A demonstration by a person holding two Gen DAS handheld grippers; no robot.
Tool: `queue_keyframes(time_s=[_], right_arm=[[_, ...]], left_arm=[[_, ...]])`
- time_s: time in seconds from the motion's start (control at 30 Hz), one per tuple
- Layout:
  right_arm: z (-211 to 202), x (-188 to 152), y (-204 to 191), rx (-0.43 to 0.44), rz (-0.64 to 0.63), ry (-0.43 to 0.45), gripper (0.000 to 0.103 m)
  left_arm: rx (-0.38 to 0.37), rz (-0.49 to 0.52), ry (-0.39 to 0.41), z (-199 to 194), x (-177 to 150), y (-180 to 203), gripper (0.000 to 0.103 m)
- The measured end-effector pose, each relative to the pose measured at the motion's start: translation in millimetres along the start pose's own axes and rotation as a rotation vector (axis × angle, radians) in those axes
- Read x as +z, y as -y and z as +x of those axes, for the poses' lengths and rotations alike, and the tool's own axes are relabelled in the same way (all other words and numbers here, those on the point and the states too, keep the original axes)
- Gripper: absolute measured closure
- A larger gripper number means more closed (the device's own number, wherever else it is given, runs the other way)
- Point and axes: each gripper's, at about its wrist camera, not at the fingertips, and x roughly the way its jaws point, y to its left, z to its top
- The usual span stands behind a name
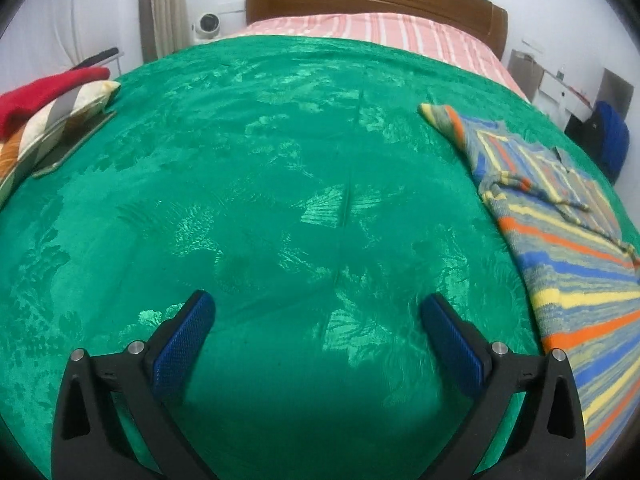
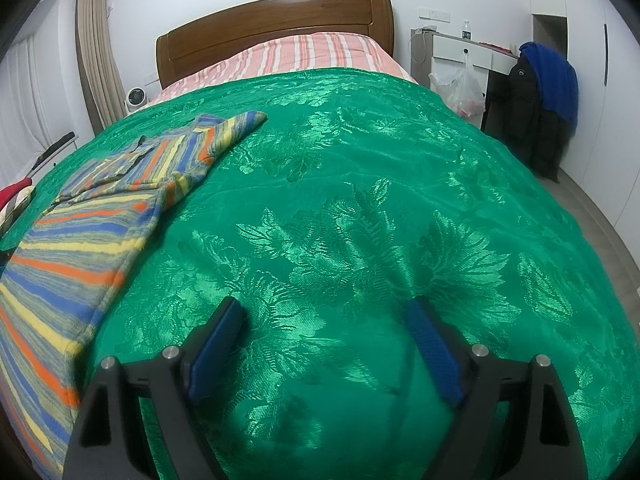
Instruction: Fold small clothes
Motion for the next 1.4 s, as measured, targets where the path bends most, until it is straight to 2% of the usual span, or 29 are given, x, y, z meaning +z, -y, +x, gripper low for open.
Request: queue_keyframes(time_s=[0.27, 0.43, 0.5, 0.53, 0.6, 0.67, 0.7, 0.77, 0.83, 0.9, 0.97, 1.0, 1.07, 1.1, 1.13, 1.17, 1.23, 1.33, 1.4], right_arm=[[-0.1, 0.3, 0.1, 0.002, 0.002, 0.001, 0.018], [-0.1, 1.6, -0.6, 0.002, 0.002, -0.008, 0.018], [-1.9, 6.1, -3.0, 0.001, -0.003, -0.035, 0.017], [-6.8, 12.2, -7.1, 0.0, -0.016, -0.075, 0.018], [-25.2, 18.2, -15.0, 0.055, -0.04, -0.103, 0.018], [-65.1, 17.8, -35.6, 0.165, -0.133, -0.104, 0.018], [-79.4, 13.8, -46.0, 0.22, -0.172, -0.136, 0.018], [-99.1, -1.5, -65.6, 0.332, -0.206, -0.248, 0.018], [-109.6, -25.8, -84.0, 0.408, -0.208, -0.363, 0.018], [-108.5, -43.9, -93.2, 0.423, -0.186, -0.435, 0.019], [-102.5, -55.1, -97.0, 0.446, -0.119, -0.475, 0.034], [-96.4, -58.0, -98.4, 0.465, -0.079, -0.493, 0.048], [-84.7, -65.1, -104.3, 0.466, -0.055, -0.534, 0.051], [-81.0, -68.0, -109.2, 0.46, -0.071, -0.547, 0.054], [-78.8, -70.1, -115.9, 0.451, -0.099, -0.551, 0.059], [-78.0, -70.7, -119.0, 0.448, -0.108, -0.553, 0.064], [-75.4, -68.7, -121.1, 0.443, -0.09, -0.558, 0.096], [-83.8, -57.9, -119.6, 0.48, -0.038, -0.545, 0.096], [-92.7, -45.2, -117.9, 0.53, 0.021, -0.515, 0.096]], left_arm=[[0.004, 0.003, -0.002, -1.9, 0.0, 4.0, 0.0], [-0.015, -0.025, -0.041, -11.0, 4.9, -1.2, 0.001], [-0.062, -0.061, -0.08, -24.5, 3.5, -3.8, 0.002], [-0.123, -0.069, -0.099, -37.8, 0.4, -3.2, 0.002], [-0.225, -0.028, -0.142, -69.1, -13.7, 6.1, 0.002], [-0.243, 0.064, -0.214, -95.1, -38.9, 24.4, 0.002], [-0.246, 0.098, -0.241, -102.2, -49.6, 31.6, 0.002], [-0.26, 0.159, -0.32, -115.3, -80.4, 50.0, 0.006], [-0.293, 0.164, -0.403, -116.9, -103.6, 64.2, 0.03], [-0.307, 0.153, -0.457, -114.1, -115.5, 73.9, 0.044], [-0.289, 0.172, -0.459, -113.3, -118.0, 79.8, 0.053], [-0.281, 0.184, -0.466, -112.0, -118.9, 82.3, 0.06], [-0.277, 0.211, -0.496, -109.2, -122.3, 86.6, 0.069], [-0.278, 0.228, -0.514, -108.7, -124.9, 88.6, 0.078], [-0.282, 0.236, -0.529, -108.2, -126.8, 89.5, 0.095], [-0.292, 0.24, -0.543, -109.2, -129.8, 91.2, 0.098], [-0.297, 0.25, -0.537, -114.9, -129.2, 90.8, 0.099], [-0.342, 0.228, -0.53, -128.3, -119.8, 85.1, 0.1], [-0.399, 0.181, -0.508, -138.9, -105.7, 77.5, 0.1]])
